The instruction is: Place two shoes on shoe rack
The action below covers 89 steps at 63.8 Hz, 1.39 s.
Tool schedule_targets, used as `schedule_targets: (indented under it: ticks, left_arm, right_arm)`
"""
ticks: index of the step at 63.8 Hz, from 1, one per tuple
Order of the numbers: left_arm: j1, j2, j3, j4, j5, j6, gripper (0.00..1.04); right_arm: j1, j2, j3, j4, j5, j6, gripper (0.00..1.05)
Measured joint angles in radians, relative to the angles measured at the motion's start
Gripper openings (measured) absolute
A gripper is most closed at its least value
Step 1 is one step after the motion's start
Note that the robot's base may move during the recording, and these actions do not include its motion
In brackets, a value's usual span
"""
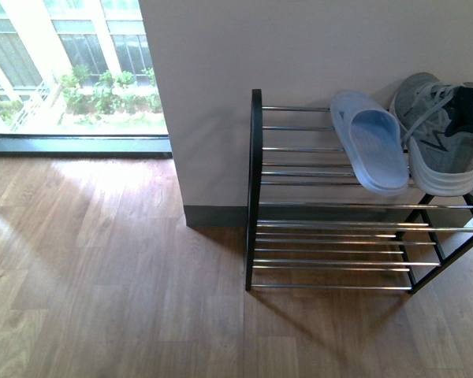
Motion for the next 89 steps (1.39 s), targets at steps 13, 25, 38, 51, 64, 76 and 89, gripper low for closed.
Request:
schedule_targets:
  ticks: [13, 25, 38, 51, 64, 76, 89]
  left_arm:
    - [0.000, 0.000, 0.000, 0.000, 0.001, 0.000, 0.02]
    - [0.000, 0.147, 0.047, 0.017, -0.005, -0.237, 0.02]
    - [0.016, 0.543, 0.201, 0.225, 0.240, -0.462, 0.02]
    - [-0.035, 0.924, 0.454, 0.254, 0.381, -0.527, 0.02]
    - [-0.111, 1.258, 0.786, 0.140, 0.423, -0.489, 0.02]
    - [-0.153, 1.516, 1.075, 0.014, 0.436, -0.387, 0.02]
    - [-0.192, 1.752, 1.358, -0.111, 0.453, -0.239, 0.02]
  right_arm:
    - [0.000, 0.000, 0.000, 0.000, 0.001, 0.000, 0.96]
    - [0.000, -0.001, 0.000, -0.002, 0.008, 0.000, 0.96]
    - [0.000, -0.001, 0.000, -0.002, 0.006, 0.000, 0.96]
    - [0.000, -0.001, 0.000, -0.002, 0.006, 0.000, 0.96]
    - [0.000, -0.001, 0.000, -0.002, 0.006, 0.000, 0.96]
    - [0.000, -0.001, 0.000, -0.002, 0.006, 0.000, 0.96]
    - [0.000, -0.001, 0.000, -0.002, 0.006, 0.000, 0.96]
